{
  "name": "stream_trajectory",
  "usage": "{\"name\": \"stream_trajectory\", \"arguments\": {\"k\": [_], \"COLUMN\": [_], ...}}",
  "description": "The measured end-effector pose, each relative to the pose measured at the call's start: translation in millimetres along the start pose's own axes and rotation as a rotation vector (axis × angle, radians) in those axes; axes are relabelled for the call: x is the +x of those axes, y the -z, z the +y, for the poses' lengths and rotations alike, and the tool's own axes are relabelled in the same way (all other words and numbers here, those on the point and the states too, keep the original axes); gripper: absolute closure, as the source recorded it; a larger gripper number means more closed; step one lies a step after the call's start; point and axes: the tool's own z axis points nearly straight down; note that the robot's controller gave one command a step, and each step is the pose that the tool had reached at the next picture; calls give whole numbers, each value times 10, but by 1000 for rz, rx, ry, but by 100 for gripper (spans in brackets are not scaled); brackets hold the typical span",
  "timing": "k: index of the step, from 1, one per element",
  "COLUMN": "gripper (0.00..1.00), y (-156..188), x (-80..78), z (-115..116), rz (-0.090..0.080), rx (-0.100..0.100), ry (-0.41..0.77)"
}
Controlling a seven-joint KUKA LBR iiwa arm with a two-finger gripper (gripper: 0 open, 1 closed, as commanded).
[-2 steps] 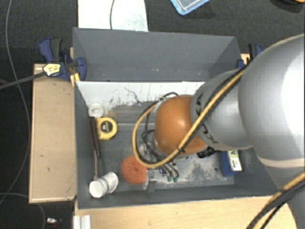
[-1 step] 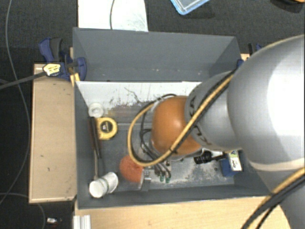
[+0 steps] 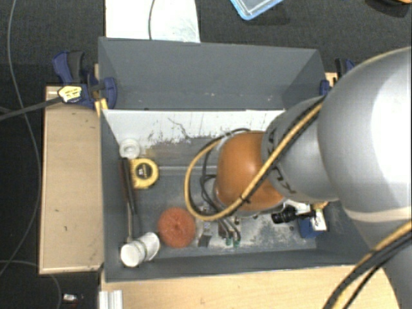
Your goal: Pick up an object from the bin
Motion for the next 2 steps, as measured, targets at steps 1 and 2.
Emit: {"name": "stream_trajectory", "arguments": {"k": [1, 2], "gripper": [100, 100], "y": [0, 351], "x": [0, -98], "z": [0, 153], "rz": [0, 2], "rx": [0, 2], "ry": [-2, 88]}}
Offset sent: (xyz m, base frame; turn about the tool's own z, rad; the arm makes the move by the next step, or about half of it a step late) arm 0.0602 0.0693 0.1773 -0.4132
